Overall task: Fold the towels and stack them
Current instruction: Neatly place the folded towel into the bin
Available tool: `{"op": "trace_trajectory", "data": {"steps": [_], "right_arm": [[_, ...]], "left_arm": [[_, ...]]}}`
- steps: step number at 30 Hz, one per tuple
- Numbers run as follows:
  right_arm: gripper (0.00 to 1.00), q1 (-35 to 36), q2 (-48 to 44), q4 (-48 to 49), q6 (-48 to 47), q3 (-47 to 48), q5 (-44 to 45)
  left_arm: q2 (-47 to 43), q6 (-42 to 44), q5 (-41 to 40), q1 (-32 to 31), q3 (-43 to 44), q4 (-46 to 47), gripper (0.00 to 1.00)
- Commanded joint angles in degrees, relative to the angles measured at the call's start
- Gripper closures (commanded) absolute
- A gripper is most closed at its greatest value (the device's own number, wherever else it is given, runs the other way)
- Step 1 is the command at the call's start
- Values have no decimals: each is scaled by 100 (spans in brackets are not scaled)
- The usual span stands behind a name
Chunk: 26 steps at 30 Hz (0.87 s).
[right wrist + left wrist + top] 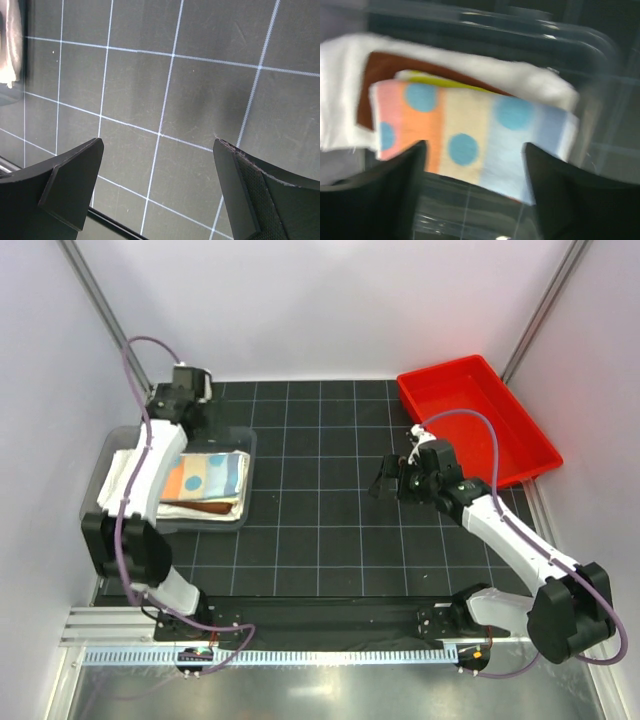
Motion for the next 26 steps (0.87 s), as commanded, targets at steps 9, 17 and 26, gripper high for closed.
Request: {"op": "trace_trajectory", "data": {"steps": [9,17,26], "right_arm": [[0,-10,-729,-1482,53,1637,526],[0,-9,-1477,-1202,54,1428,658],[0,-9,-1996,-682,62,1040,859]], "left_arm": [[-3199,-1795,3951,-1505,-2743,3287,1],[-3772,-1965,4130,-1962,-3448,3869,0],[-4026,-1965,4104,-1989,-3615,3887,0]]}}
